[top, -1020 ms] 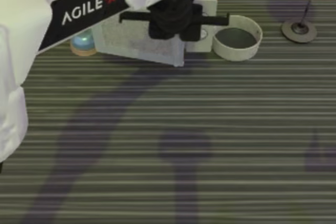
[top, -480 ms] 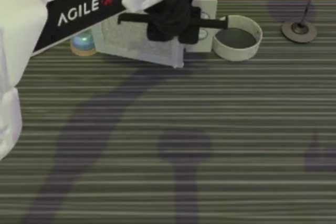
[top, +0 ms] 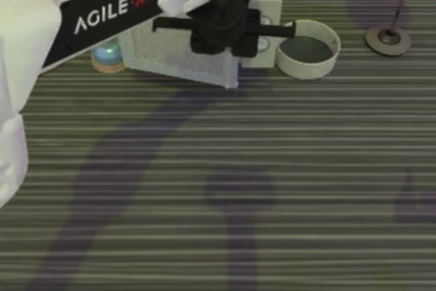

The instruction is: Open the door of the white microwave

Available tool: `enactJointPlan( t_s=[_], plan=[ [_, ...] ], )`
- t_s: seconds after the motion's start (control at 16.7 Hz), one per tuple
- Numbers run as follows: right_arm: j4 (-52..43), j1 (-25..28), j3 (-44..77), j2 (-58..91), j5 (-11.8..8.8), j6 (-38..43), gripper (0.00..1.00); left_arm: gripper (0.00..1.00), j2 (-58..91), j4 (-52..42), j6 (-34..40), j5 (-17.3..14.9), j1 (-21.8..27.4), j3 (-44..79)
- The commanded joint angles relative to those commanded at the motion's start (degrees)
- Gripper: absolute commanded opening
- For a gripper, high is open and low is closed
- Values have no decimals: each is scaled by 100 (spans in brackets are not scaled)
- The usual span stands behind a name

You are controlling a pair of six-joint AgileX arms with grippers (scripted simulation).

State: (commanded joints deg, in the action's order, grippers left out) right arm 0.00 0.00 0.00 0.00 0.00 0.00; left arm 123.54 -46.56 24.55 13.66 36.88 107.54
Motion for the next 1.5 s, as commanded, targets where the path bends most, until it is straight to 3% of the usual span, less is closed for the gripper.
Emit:
enactJointPlan(
  t_s=[0.72,1.14,1.5],
  plan=[
    [0,0,0,0,0,0,100,0,-30,19,8,-39,38,12],
    [0,0,0,0,0,0,100,0,-470,377,-510,-260,-64,-736],
    [0,0,0,0,0,0,100,0,-476,382,-518,-264,-65,-747]
  ],
)
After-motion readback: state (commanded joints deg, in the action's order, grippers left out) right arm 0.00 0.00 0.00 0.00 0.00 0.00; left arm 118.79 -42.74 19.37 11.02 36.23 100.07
